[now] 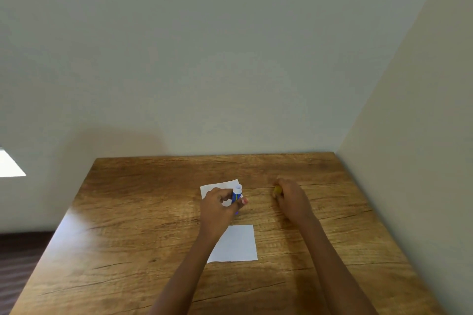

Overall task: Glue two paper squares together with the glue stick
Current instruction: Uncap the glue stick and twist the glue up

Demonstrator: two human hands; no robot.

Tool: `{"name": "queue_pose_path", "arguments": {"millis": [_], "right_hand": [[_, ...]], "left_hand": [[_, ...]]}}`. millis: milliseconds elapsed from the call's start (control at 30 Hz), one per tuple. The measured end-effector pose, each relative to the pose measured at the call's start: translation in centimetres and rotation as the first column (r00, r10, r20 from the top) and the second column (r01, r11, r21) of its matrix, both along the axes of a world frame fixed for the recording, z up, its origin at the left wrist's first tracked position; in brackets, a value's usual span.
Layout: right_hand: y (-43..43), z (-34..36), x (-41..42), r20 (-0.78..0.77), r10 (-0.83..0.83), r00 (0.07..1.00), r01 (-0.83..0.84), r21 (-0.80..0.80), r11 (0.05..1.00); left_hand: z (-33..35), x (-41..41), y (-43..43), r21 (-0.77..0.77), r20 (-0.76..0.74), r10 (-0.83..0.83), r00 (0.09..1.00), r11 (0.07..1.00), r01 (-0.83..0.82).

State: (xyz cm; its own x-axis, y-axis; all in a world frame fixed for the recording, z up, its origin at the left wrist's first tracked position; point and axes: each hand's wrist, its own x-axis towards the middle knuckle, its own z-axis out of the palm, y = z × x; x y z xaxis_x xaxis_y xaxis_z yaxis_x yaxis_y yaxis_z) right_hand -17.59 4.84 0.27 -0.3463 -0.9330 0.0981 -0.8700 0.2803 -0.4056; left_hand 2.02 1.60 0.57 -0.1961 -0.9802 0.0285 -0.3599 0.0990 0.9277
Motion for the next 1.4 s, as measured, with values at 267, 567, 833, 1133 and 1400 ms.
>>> {"name": "queue_pose_path", "arguments": {"millis": [267, 567, 833, 1133, 1400], "right_hand": [[1.1, 1.0, 2.2, 0.108, 0.03, 0.994, -0.001, -0.259, 0.966], [3.0, 2.2, 7.0, 0.53, 0.272, 0.804, -0.033, -0.416, 0.909], [3.6, 2.0, 6.5, 0.833, 0.156, 0.53, 0.205, -0.304, 0.93], [4.0, 2.8, 5.2, 0.967, 0.068, 0.245, 0.069, -0.088, 0.994], [3.9, 2.3, 5.0, 0.91, 0.111, 0.399, 0.152, -0.185, 0.971]], "left_hand": [[0.6, -1.0, -0.3, 0.077, -0.102, 0.066, 0.993, 0.995, -0.058], [2.9, -1.8, 0.8, 0.262, -0.338, 0.179, 0.924, 0.961, -0.09], [4.4, -3.2, 1.7, 0.261, -0.387, 0.183, 0.904, 0.962, -0.083], [4.7, -4.8, 1.9, 0.2, -0.416, 0.106, 0.903, 0.98, -0.023], [4.5, -5.0, 1.4, 0.151, -0.401, 0.089, 0.912, 0.988, -0.03]]}}
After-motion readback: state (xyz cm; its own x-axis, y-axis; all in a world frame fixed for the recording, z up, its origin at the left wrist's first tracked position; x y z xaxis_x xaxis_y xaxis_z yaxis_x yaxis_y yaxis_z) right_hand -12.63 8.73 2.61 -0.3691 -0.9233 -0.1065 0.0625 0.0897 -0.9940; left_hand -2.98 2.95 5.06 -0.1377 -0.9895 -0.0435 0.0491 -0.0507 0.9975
